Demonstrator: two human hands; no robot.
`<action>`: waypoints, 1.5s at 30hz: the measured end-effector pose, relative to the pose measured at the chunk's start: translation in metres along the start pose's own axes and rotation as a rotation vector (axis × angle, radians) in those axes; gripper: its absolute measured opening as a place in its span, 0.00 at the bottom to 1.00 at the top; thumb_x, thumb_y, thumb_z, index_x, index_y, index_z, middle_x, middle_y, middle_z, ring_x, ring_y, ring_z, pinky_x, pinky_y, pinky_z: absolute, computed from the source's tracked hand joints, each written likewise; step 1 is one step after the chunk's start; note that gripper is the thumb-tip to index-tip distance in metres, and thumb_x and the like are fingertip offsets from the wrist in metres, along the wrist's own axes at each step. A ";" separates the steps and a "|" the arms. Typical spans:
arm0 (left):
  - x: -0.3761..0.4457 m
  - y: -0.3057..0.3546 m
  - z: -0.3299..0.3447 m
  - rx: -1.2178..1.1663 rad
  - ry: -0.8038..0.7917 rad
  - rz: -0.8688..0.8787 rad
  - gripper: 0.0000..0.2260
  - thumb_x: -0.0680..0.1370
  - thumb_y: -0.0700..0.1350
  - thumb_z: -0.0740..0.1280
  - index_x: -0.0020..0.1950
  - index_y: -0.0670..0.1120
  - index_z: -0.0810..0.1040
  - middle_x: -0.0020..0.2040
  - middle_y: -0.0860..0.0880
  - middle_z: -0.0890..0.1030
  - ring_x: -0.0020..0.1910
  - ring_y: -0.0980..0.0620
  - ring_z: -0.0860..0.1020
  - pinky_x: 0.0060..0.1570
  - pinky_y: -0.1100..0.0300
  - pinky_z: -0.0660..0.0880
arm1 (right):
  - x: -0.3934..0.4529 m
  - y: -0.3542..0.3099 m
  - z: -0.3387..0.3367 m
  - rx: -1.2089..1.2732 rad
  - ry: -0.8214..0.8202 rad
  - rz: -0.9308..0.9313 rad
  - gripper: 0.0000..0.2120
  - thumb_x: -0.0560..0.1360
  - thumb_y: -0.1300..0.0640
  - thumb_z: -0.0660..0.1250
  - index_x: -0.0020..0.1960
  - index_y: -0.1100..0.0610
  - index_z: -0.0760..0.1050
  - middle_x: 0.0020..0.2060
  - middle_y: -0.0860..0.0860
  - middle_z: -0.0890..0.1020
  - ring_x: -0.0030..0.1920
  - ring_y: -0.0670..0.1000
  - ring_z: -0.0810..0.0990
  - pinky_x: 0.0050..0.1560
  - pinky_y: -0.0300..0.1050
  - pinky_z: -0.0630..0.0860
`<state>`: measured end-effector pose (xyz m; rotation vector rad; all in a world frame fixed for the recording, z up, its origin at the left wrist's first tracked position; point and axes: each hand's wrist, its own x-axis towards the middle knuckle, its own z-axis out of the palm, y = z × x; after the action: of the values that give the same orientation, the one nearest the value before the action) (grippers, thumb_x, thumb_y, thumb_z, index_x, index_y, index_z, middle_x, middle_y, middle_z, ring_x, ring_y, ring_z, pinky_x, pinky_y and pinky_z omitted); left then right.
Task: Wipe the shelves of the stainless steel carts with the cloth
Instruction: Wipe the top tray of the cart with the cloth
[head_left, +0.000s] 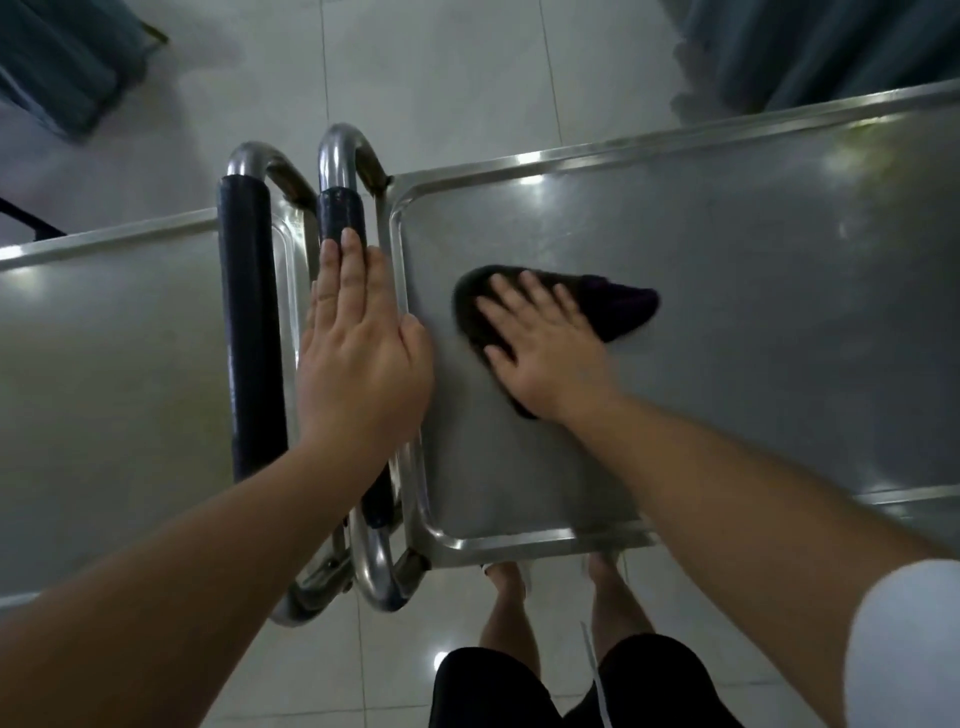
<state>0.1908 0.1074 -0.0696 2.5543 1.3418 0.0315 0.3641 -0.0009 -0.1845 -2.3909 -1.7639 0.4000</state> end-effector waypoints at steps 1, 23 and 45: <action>0.000 0.000 -0.001 0.001 -0.001 -0.002 0.31 0.86 0.54 0.46 0.87 0.44 0.46 0.87 0.50 0.41 0.84 0.57 0.35 0.82 0.54 0.38 | -0.004 0.033 -0.010 -0.007 0.022 0.108 0.30 0.82 0.39 0.53 0.83 0.46 0.62 0.84 0.47 0.58 0.83 0.55 0.55 0.82 0.57 0.49; -0.001 0.004 -0.007 -0.024 -0.006 -0.002 0.29 0.88 0.50 0.50 0.87 0.43 0.46 0.87 0.48 0.41 0.84 0.54 0.36 0.83 0.52 0.40 | 0.067 -0.114 0.010 -0.006 -0.089 0.025 0.34 0.83 0.41 0.44 0.86 0.52 0.41 0.85 0.52 0.44 0.84 0.59 0.41 0.81 0.65 0.46; -0.003 -0.002 0.000 -0.007 -0.018 0.006 0.32 0.85 0.54 0.50 0.87 0.44 0.48 0.87 0.49 0.42 0.85 0.54 0.37 0.83 0.46 0.46 | 0.087 0.126 -0.065 0.113 0.134 0.891 0.33 0.83 0.40 0.52 0.85 0.52 0.55 0.85 0.54 0.52 0.84 0.62 0.49 0.81 0.66 0.47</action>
<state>0.1870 0.1059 -0.0696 2.5468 1.3261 0.0144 0.5230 0.0467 -0.1679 -2.8932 -0.5160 0.3902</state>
